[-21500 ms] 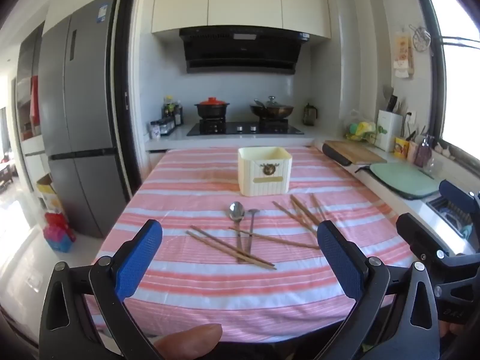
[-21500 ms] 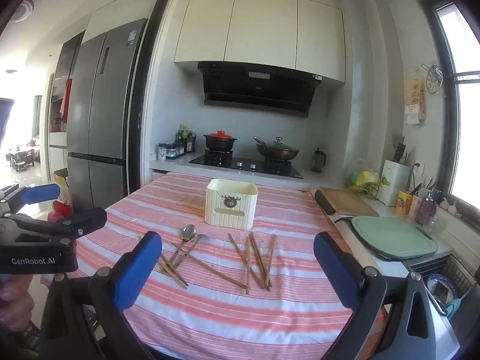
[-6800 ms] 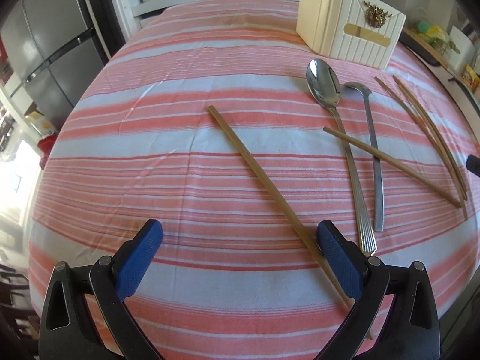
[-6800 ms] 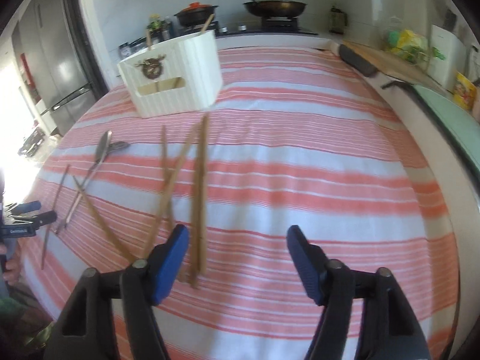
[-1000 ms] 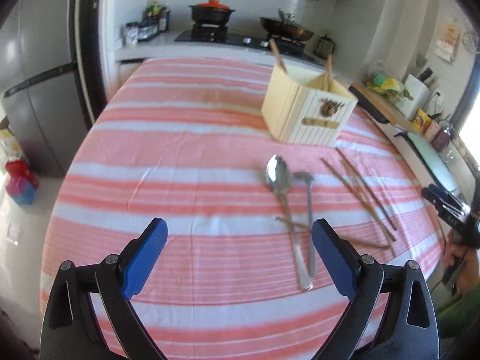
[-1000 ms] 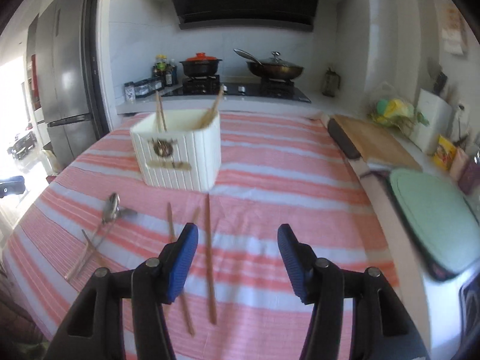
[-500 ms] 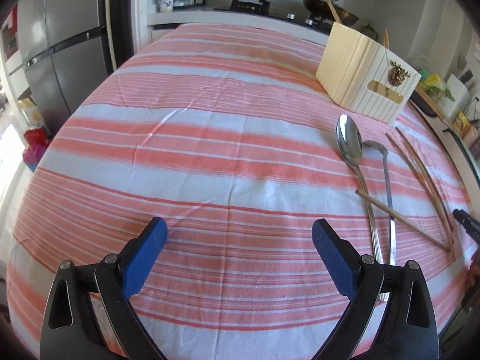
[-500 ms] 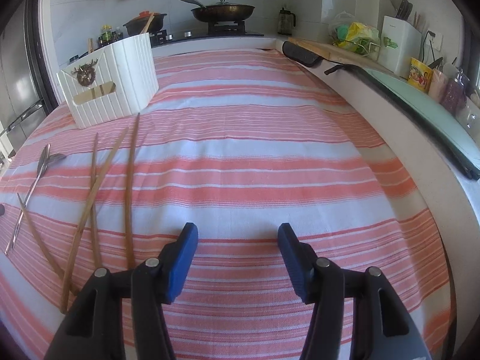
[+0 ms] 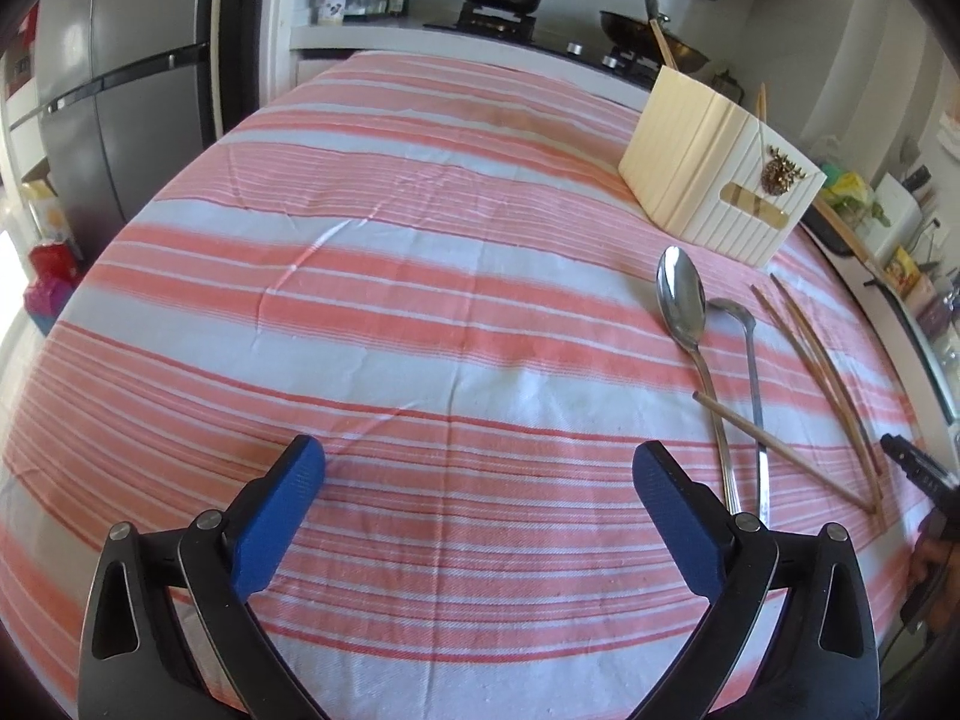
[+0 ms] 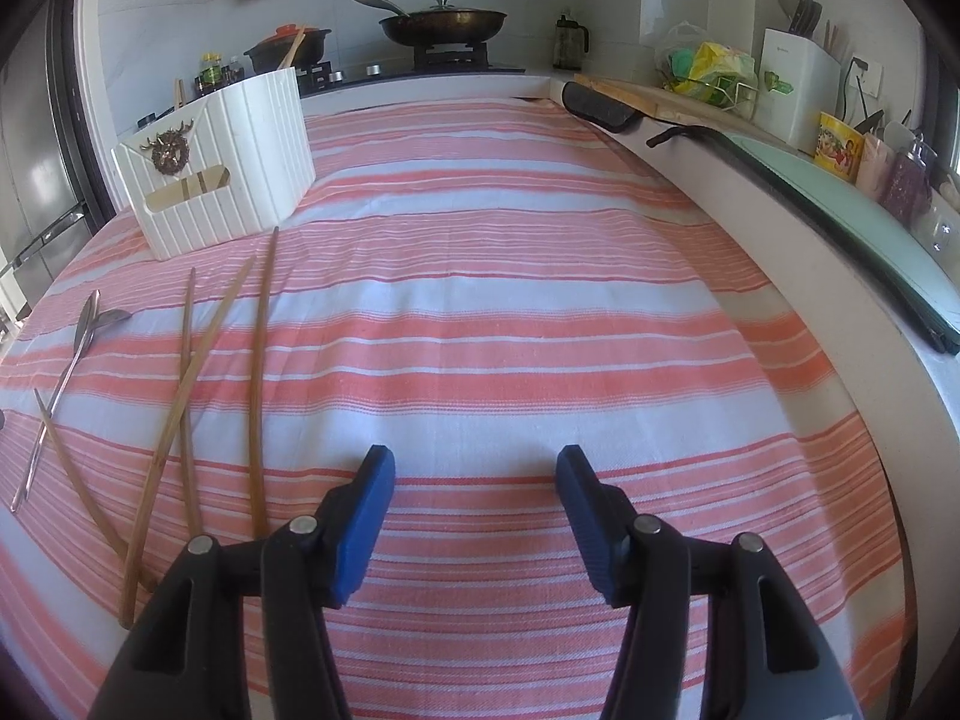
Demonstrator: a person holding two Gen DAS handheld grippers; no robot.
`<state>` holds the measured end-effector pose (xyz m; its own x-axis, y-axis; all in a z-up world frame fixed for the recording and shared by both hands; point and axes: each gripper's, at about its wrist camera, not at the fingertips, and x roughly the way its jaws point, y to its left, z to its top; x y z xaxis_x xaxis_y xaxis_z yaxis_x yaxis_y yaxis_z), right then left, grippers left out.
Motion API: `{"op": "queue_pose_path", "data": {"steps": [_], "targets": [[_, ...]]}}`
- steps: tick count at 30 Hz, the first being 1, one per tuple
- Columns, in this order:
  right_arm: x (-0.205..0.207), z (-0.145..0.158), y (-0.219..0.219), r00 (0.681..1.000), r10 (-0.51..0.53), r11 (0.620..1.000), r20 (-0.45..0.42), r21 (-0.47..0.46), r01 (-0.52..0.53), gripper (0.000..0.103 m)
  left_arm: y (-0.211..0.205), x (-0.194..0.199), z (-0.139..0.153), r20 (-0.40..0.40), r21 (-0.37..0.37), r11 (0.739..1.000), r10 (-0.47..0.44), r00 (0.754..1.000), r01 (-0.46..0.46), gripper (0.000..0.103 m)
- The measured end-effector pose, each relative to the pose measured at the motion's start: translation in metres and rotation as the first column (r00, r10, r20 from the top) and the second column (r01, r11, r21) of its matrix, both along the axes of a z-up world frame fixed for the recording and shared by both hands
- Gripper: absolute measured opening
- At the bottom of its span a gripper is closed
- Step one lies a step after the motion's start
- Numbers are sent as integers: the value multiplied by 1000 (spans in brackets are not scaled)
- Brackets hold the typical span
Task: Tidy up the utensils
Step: 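Move both open grippers back down toward the spoons and chopsticks on the cloth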
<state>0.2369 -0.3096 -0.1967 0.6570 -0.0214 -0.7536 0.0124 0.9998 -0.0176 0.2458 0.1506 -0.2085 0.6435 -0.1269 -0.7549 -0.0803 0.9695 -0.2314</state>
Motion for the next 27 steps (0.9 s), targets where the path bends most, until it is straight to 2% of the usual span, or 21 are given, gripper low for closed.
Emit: {"op": "queue_pose_path", "data": {"steps": [9,20,27], "targets": [[1,-1,0,1000,-2,1000,-1,-3,2,58,4,-2,1,15,-33,999,4,1000,-4,102],[0,0,-1,1000,-2,1000,4,13,2,58,2,-2,1,10,-19,1000,6,1000,-6,102],[-2,2,-7,1000,-7,998,15,61,6,58,-2,-1,1,-4,14,1000,6,1000,-6,102]]}}
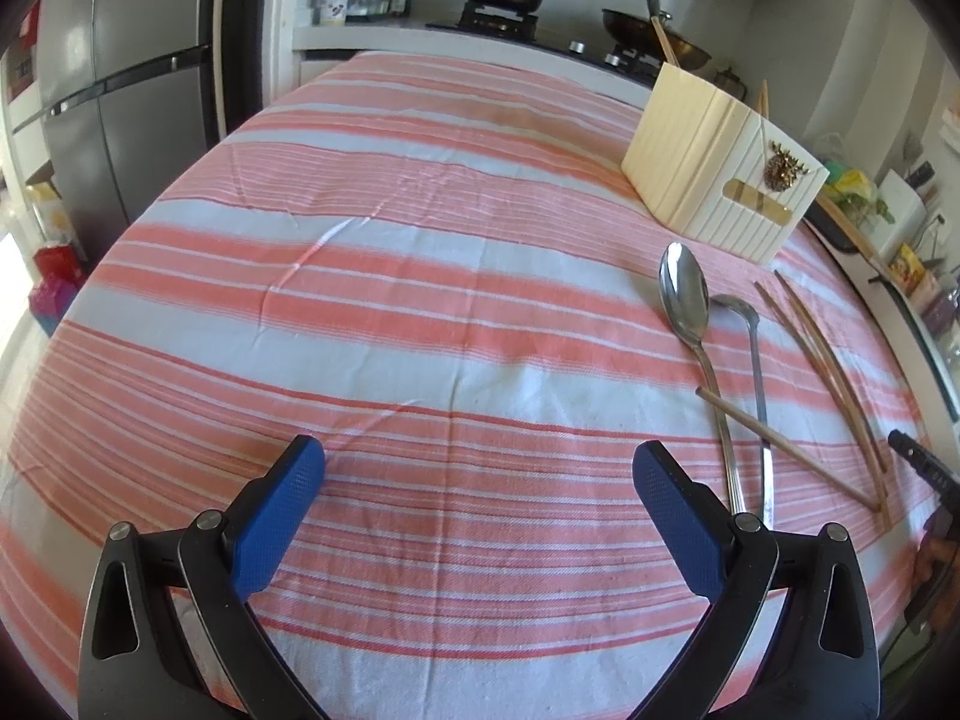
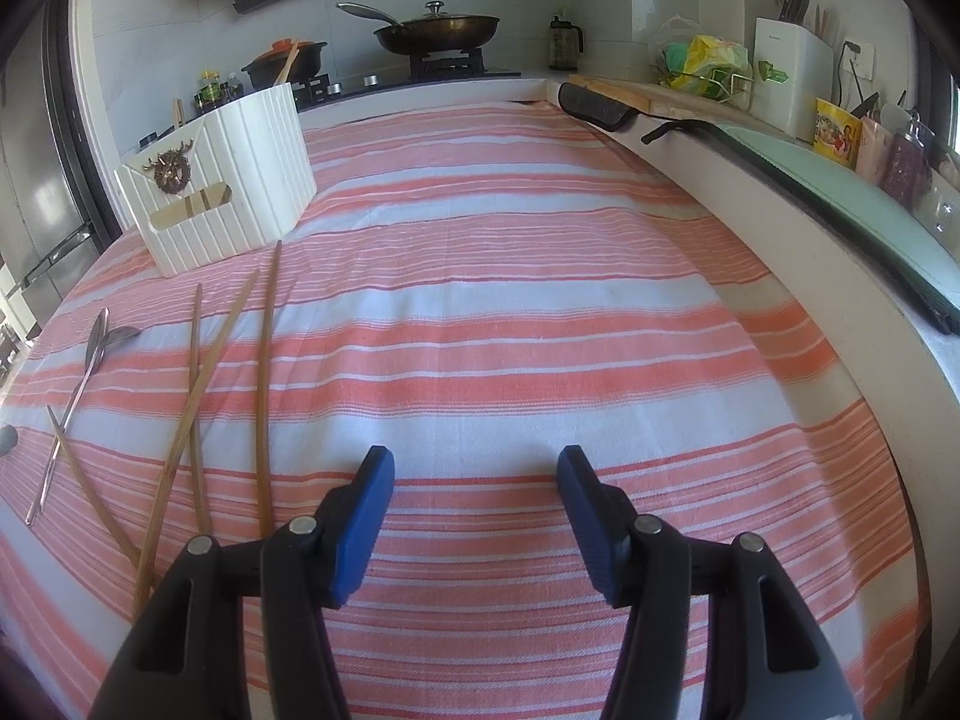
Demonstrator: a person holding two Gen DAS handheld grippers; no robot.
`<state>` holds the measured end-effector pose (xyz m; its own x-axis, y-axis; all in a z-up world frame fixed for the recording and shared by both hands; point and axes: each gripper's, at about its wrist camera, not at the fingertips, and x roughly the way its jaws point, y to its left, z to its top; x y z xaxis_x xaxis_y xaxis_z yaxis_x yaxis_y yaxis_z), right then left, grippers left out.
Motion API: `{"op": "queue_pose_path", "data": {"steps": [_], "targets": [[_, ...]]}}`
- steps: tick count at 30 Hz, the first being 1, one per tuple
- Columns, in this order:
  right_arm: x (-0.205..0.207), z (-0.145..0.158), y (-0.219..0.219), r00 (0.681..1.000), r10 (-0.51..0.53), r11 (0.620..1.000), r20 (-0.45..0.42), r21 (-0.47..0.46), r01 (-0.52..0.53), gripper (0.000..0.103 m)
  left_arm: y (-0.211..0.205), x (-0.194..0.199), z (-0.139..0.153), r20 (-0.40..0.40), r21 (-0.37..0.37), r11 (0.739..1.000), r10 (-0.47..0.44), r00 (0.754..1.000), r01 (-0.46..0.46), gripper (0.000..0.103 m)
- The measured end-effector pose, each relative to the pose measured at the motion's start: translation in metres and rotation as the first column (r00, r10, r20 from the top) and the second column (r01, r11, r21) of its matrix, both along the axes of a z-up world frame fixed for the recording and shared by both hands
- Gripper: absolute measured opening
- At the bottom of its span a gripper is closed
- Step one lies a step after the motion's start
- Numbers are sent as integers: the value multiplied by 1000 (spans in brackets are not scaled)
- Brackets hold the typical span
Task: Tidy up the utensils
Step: 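Move both open grippers back down toward the spoons and chopsticks on the cloth, then close left gripper on the large steel spoon while right gripper grasps a wooden chopstick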
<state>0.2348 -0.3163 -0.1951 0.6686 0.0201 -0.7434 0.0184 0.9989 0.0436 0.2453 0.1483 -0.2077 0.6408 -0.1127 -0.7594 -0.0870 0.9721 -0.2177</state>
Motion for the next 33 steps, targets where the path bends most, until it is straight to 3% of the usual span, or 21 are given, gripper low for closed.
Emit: {"op": "queue_pose_path", "data": {"steps": [4,8,13,17,22,25,28,31,33], "targets": [[2,7,-4,998,32,998,-49,59,-29,58,-6,-8,7,2,2,999,-38,999,38,101],[-5,31,9,991,131,986,-16,102,-129,58,-36,-28,28,50,-20,988,-151,987,153,102],[7,36,41,966,255,965,-46,81,-251,57,-85,-15,34,25,79,963,-261,965,258,101],[17,32,57,953,293,956,-76,34,-292,54,-97,3,25,-21,128,958,-256,967,256,94],[20,31,62,947,311,950,-86,12,-311,54,-91,17,8,-75,100,965,-237,969,244,86],[26,27,68,938,327,943,-116,-23,-331,51,-99,23,6,-71,167,955,-237,969,245,83],[38,17,76,924,342,932,-173,-67,-357,37,-104,30,7,-62,200,947,-245,968,252,70],[50,8,85,904,369,917,-215,-76,-393,23,-105,37,10,-54,206,947,-240,969,247,48],[54,7,94,897,387,903,-215,-105,-415,13,-105,37,11,-49,215,944,-244,969,249,19]]}}
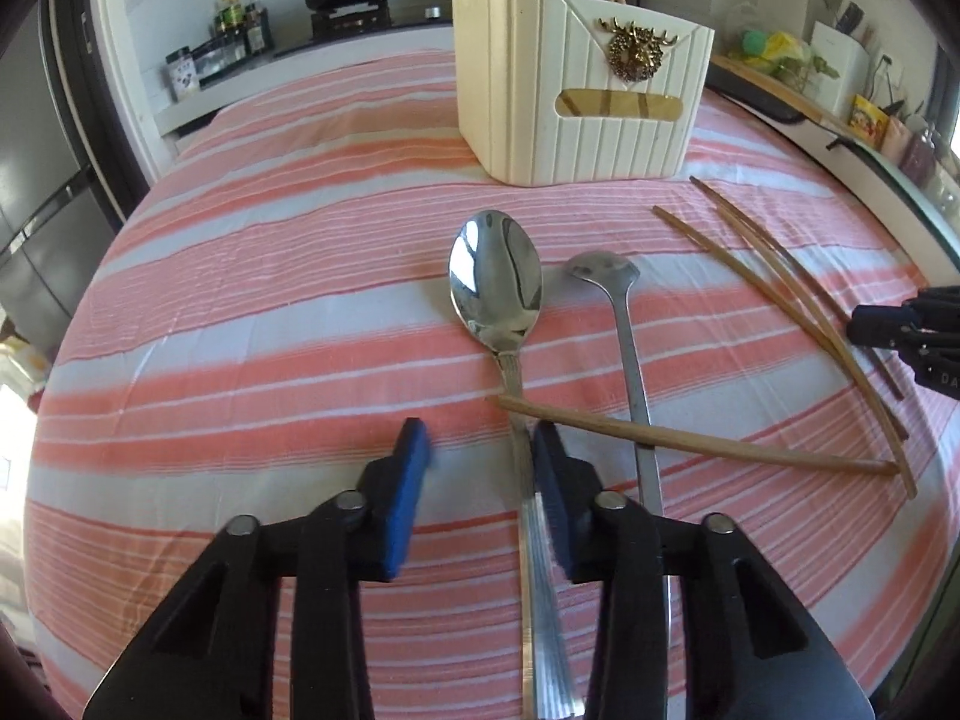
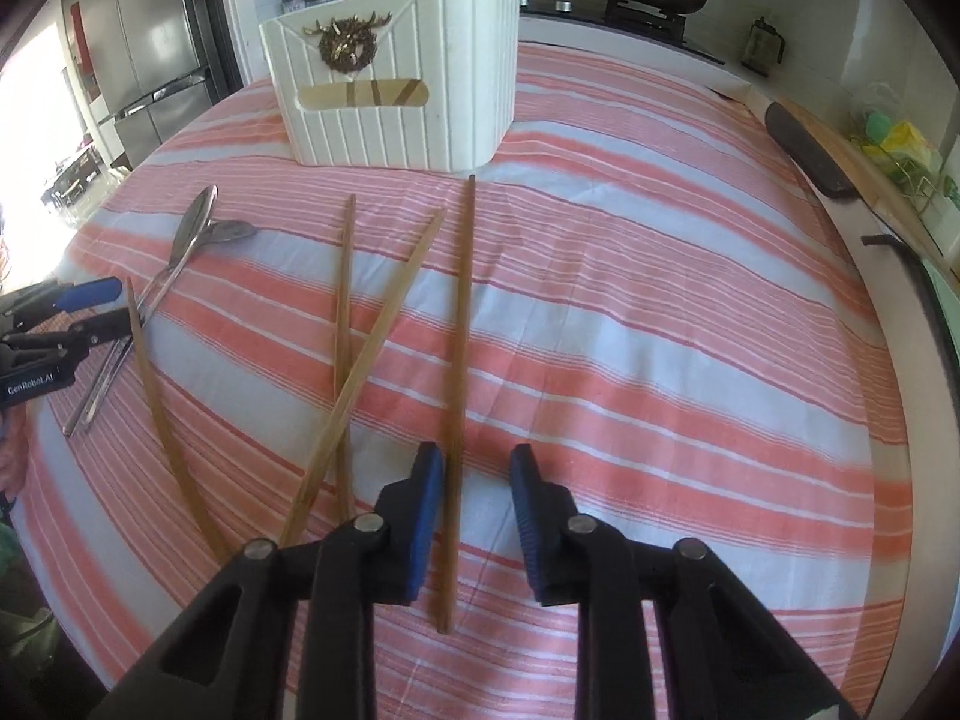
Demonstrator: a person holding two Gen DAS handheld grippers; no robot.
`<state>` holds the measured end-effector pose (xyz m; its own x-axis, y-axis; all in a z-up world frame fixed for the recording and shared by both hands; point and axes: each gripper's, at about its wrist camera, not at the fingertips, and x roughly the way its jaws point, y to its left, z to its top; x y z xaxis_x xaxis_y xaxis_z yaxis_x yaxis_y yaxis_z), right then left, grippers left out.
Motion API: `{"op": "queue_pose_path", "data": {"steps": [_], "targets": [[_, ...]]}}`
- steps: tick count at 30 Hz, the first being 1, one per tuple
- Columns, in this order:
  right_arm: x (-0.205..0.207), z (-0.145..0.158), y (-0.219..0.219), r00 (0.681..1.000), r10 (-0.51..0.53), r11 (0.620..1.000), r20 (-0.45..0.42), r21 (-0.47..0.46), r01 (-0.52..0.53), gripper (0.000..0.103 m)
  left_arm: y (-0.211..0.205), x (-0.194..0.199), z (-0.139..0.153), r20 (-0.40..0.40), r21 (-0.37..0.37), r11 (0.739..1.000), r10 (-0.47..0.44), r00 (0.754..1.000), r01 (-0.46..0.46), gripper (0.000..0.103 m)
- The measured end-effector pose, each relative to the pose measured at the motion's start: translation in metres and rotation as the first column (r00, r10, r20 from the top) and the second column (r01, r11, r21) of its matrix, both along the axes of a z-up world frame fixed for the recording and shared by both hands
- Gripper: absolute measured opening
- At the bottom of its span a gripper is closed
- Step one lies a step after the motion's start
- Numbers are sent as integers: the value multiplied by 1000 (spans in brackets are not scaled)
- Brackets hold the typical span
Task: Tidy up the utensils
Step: 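Close left gripper on the large steel spoon while right gripper grasps a wooden chopstick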
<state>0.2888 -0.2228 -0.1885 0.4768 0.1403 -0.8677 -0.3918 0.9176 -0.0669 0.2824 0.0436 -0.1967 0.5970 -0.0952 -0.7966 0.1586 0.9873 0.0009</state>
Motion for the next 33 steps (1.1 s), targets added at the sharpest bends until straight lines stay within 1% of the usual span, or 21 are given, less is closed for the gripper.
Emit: {"op": "queue_pose_path", "data": {"steps": [1,2,5,8,10,12,14,16,17,18,19,20,21,22,24,25,26,27,32,33], "targets": [[2,-1,4,1000,9,1000,0,-13,-9,6,2,0,0,0,-5,1000,2,1000,-2,14],[3,0,6,1000,6,1000,2,-21,-6,6,5,0,0,0,-4,1000,11,1000,-11,7],[4,2,2,999,-32,999,7,-39,33,6,20,-3,0,5,-10,999,42,999,-42,8],[-2,5,-14,997,-82,995,11,-48,83,6,43,-12,0,4,-7,995,97,995,-97,7],[-11,7,-26,994,-107,992,11,-71,107,6,59,-18,0,-3,-9,992,126,992,-126,7],[-22,7,-35,993,-114,989,0,-93,113,6,71,-23,1,-11,-5,991,133,991,-133,7],[-31,7,-41,994,-105,988,-18,-113,102,6,79,-23,2,-31,-17,994,111,993,-112,8],[-37,8,-44,995,-94,989,-36,-122,89,7,83,-18,3,-56,-43,995,82,995,-85,20],[-38,9,-45,995,-93,990,-46,-115,87,7,85,-16,4,-69,-66,995,64,996,-69,36],[-38,10,-47,994,-91,991,-65,-103,84,8,84,-13,5,-77,-84,995,52,996,-58,58],[-37,10,-49,993,-88,993,-82,-90,81,13,83,-11,6,-81,-79,995,51,995,-58,69],[-35,11,-51,992,-87,994,-92,-80,79,17,80,-7,6,-84,-63,997,47,995,-52,82],[-33,12,-52,991,-86,994,-101,-70,79,26,76,-3,5,-91,-47,998,29,995,-34,84],[-29,13,-54,990,-84,995,-112,-60,78,33,72,1,3,-100,-29,999,14,995,-17,84],[-22,13,-56,986,-71,997,-154,-33,66,34,66,12,-2,-120,12,1000,11,993,-10,84],[-17,12,-56,982,-65,998,-175,-25,61,34,66,16,-4,-126,13,1000,11,992,-10,85],[-13,11,-56,979,-61,998,-194,-25,57,34,67,21,-4,-127,4,1000,13,992,-13,87],[-8,9,-56,977,-59,998,-205,-30,54,34,69,25,-4,-133,-4,1000,16,991,-17,88],[21,5,-47,970,-45,999,-240,-35,37,34,74,47,-4,-149,-17,999,26,989,-29,88],[28,4,-43,969,-43,999,-243,-37,35,34,75,51,-4,-153,-22,999,29,988,-32,87]]}}
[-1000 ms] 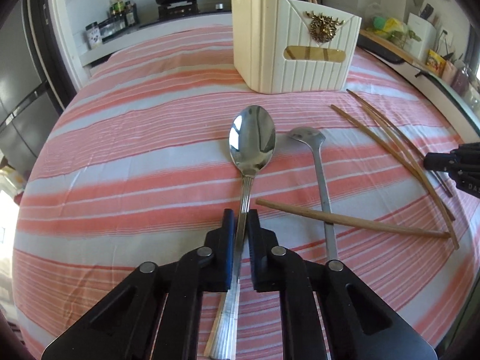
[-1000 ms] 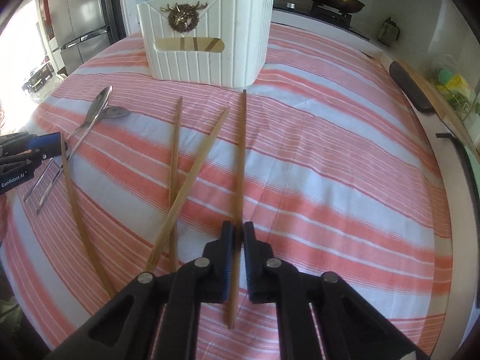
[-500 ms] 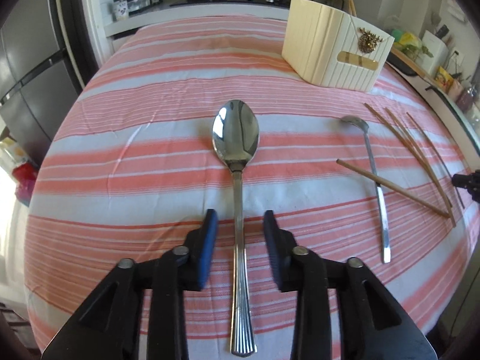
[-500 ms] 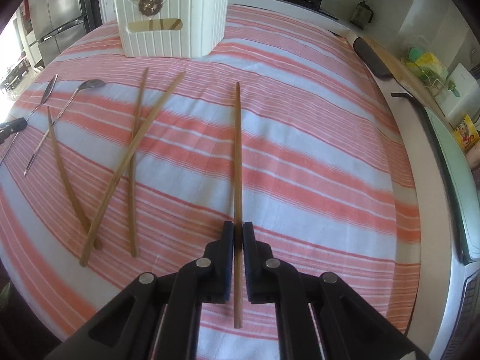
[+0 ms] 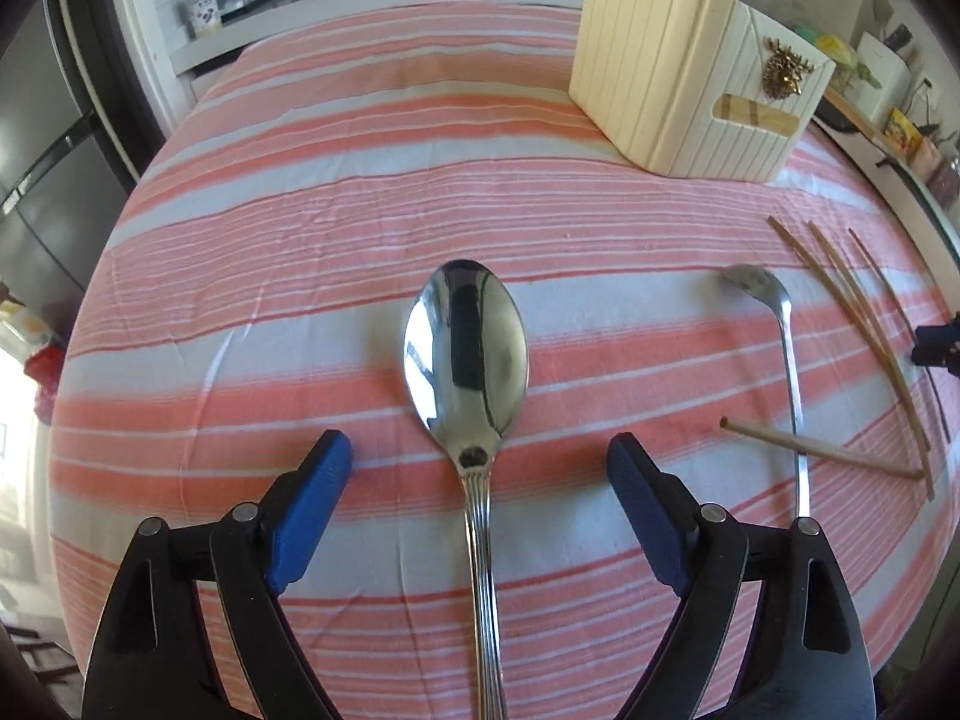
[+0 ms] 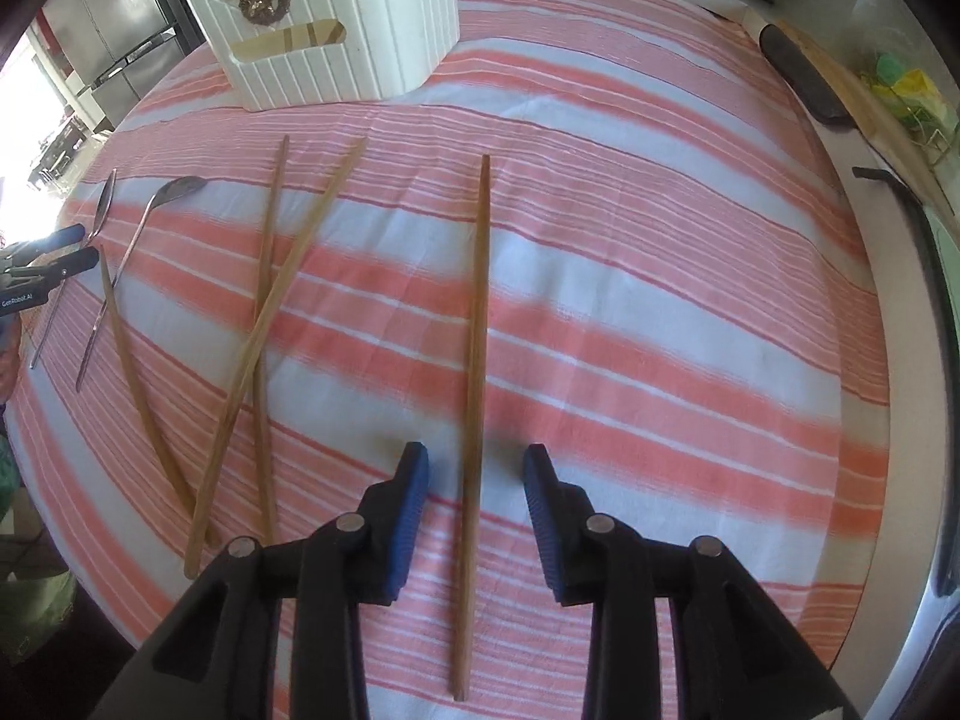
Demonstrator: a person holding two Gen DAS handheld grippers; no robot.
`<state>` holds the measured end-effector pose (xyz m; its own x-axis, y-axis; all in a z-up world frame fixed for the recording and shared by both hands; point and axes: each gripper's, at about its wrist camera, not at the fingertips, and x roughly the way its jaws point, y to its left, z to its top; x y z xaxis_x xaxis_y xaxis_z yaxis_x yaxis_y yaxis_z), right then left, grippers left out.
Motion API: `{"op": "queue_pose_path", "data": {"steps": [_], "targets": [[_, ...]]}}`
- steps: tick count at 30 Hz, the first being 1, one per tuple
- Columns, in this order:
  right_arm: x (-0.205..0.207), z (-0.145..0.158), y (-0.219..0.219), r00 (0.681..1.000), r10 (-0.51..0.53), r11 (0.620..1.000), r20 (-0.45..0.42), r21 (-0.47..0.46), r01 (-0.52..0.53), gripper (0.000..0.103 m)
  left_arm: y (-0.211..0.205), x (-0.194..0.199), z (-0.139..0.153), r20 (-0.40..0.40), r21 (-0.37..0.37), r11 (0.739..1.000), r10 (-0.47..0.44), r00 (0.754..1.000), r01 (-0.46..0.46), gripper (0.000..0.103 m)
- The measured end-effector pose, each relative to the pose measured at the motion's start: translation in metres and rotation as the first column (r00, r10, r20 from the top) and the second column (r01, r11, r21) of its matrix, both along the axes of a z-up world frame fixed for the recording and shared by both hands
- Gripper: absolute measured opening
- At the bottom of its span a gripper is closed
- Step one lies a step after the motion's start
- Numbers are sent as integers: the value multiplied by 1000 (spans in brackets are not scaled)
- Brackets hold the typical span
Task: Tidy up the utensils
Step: 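Close left gripper on the large steel spoon while right gripper grasps a wooden chopstick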
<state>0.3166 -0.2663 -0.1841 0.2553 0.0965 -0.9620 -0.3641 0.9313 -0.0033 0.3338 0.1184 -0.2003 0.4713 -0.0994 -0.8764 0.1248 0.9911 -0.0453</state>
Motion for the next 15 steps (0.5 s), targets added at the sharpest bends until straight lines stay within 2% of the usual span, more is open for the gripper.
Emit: {"op": "queue_pose_path", "data": {"steps": [4,7,8,10,11,13,15], "targets": [[29,-1,13,1000,-8,1000,6,-5,8,35,1,16,1,-12,-3,1000,11,1000,-11,84],[47,-1,25,1000,-8,1000,30,-28,9,29,-4,23,1,-2,11,1000,3,1000,-3,79],[51,-1,29,999,-7,999,42,-38,8,25,-4,24,2,6,14,1000,0,1000,0,73],[60,-2,32,998,-24,999,50,-46,26,8,-2,25,3,23,2,1000,-9,1000,9,57],[63,-3,33,998,-33,998,55,-44,36,7,1,26,5,31,-12,1000,-7,1000,7,42],[67,-2,33,997,-43,999,63,-30,45,6,9,26,6,27,-61,998,4,1000,-2,42],[67,2,29,995,-63,998,71,5,63,6,15,24,9,36,-58,998,25,999,-23,42]]}}
